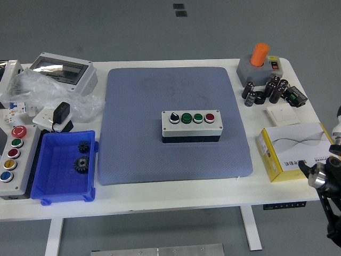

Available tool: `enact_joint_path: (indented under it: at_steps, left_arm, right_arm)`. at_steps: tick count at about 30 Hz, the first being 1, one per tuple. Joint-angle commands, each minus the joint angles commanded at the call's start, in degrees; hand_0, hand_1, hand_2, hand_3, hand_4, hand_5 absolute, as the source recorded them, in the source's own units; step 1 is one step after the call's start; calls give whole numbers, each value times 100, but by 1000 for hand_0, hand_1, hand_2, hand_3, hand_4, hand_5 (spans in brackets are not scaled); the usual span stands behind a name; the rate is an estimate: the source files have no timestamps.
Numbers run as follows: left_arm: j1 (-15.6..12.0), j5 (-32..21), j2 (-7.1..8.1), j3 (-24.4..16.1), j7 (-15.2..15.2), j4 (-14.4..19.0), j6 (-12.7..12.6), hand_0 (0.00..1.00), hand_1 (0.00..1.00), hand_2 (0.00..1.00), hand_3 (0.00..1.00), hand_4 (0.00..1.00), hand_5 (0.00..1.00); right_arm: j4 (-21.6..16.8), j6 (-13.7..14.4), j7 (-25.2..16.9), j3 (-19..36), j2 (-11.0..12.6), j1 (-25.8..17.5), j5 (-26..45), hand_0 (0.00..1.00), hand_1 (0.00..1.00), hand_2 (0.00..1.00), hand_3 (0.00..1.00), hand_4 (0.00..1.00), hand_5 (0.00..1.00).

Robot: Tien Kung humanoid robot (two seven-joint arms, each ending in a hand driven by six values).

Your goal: Pick up the button,place it on the desk,press the button,press the button

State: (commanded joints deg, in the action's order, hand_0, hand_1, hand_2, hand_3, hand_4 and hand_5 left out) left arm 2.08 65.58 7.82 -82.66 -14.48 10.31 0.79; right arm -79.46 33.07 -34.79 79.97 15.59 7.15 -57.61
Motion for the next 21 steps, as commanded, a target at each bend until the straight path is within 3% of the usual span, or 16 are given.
enact_joint_path:
  at_steps: [5, 6, 17, 18, 21]
  left_arm:
    - [-28, -44, -7, 42, -8, 0, -3, 616, 548, 518, 590, 556, 185]
    - [-27, -41, -8, 38, -6, 0, -3, 615, 548, 521, 590, 559, 187]
    - [-3, 183, -25, -204, 2, 0, 1, 615, 548, 521, 591, 558, 189]
    - [-6, 213, -31, -236, -1, 0, 3, 614, 548, 520, 591, 560, 190]
    - [-7, 293, -33, -330, -2, 0, 4, 614, 548, 520, 591, 560, 190]
  right_arm:
    - [1, -113, -109, -232, -7, 42, 246, 838, 764, 789, 782, 958, 899]
    - [0, -139, -137, -284, -10, 46, 302, 855, 806, 851, 911, 977, 882]
    - [14, -387, -219, -611, -15, -37, 698, 868, 812, 865, 937, 990, 881]
    - [25, -425, -219, -617, -22, -49, 764, 867, 812, 861, 926, 998, 981]
    - [86, -560, -219, -641, -57, -70, 1058, 867, 812, 861, 926, 998, 981]
